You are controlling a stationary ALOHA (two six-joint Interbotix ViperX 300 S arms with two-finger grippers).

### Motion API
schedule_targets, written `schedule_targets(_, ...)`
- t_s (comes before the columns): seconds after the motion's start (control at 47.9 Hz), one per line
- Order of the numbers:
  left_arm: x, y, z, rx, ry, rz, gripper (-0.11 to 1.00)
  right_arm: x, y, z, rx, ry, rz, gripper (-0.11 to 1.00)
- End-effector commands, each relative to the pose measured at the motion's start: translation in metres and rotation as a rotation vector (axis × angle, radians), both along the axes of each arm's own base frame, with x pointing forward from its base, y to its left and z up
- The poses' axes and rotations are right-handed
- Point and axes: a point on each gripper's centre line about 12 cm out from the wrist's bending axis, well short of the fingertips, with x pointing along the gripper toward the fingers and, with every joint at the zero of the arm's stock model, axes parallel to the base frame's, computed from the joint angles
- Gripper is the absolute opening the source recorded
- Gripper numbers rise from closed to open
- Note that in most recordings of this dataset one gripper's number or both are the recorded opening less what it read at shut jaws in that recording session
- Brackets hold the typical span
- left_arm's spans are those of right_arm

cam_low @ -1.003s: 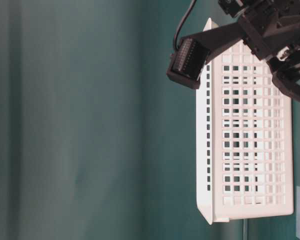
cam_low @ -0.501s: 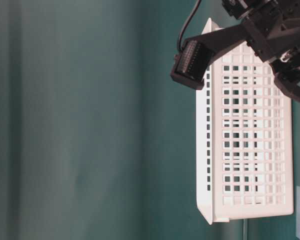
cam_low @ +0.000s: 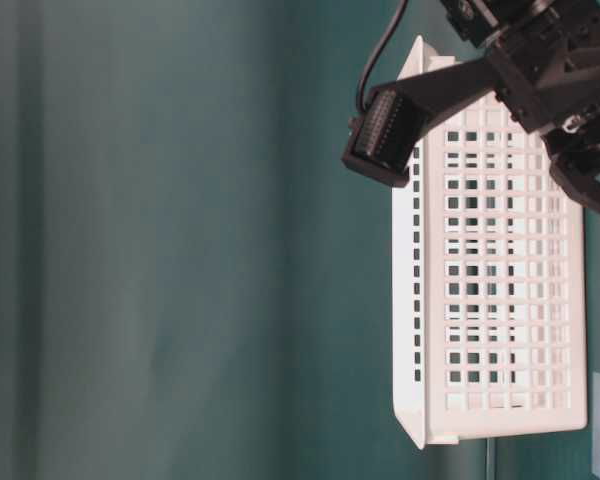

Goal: Put the tape in the middle into the white basket.
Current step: 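Lower the right gripper around the tape roll and close on it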

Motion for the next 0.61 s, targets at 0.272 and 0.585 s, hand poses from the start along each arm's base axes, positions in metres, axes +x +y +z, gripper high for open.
schedule_targets(0.272, 0.0014, 0.0006, 0.0039, -0.002, -0.008, 0.005, -0.11, 0.0066, 0.0015, 0.0076, 0.007, -0.026, -0.002, 1.00)
schedule_targets(0.585, 0.0014, 0.0004, 0.0039, -0.003, -0.008, 0.004, -0.11, 0.0084, 0.0017, 0.0095, 0.005, -0.030, 0.000, 0.88)
